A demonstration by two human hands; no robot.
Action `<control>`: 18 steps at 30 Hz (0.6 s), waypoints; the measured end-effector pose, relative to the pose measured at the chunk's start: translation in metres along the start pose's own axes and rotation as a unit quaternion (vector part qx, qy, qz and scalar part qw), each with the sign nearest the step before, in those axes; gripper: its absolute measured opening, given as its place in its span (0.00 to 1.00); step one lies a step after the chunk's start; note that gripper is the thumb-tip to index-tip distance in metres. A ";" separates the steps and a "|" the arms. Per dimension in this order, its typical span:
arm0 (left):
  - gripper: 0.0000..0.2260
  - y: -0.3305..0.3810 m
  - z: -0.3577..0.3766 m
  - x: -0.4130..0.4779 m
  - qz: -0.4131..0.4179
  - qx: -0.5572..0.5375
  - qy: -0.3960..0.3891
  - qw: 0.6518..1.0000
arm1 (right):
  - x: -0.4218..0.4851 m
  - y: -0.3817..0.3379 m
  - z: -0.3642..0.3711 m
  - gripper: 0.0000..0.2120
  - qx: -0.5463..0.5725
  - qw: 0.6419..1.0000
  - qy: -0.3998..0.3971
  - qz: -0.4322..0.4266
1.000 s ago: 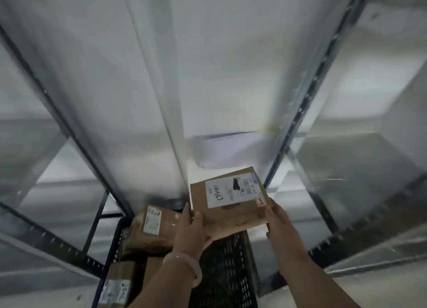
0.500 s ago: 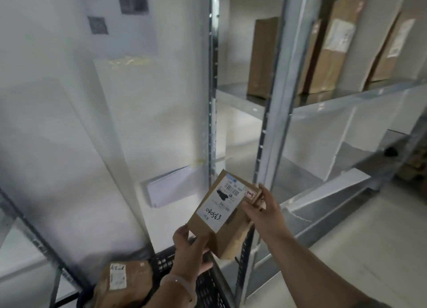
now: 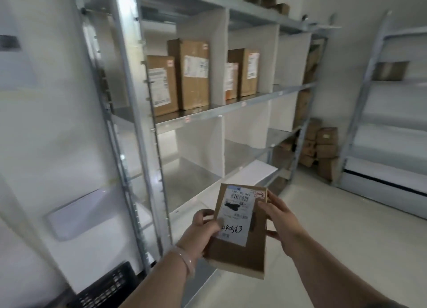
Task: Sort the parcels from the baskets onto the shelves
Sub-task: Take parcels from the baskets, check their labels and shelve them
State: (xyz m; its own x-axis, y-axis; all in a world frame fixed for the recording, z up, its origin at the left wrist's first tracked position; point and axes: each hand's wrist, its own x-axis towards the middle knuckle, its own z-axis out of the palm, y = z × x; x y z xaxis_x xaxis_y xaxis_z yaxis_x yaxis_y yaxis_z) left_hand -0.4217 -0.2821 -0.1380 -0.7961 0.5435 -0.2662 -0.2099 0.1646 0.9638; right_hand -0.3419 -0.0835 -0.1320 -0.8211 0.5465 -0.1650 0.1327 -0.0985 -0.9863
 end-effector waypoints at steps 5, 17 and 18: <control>0.15 0.018 0.109 0.014 0.052 -0.054 -0.082 0.994 | -0.009 -0.007 -0.097 0.15 0.035 0.999 0.032 -0.020; 0.17 0.031 0.236 0.109 0.169 0.010 -0.050 0.984 | 0.049 0.004 -0.192 0.19 0.042 0.994 0.084 -0.049; 0.17 0.034 0.243 0.123 0.176 0.014 -0.052 0.983 | 0.062 0.003 -0.197 0.19 0.037 0.994 0.092 -0.048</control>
State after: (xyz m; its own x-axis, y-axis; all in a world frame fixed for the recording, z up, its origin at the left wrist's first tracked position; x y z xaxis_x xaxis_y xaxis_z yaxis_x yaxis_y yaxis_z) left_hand -0.3887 -0.0095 -0.1419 -0.7536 0.6523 0.0816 0.0847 -0.0268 0.9960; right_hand -0.2829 0.1133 -0.1469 -0.7111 0.6991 -0.0748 0.0112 -0.0951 -0.9954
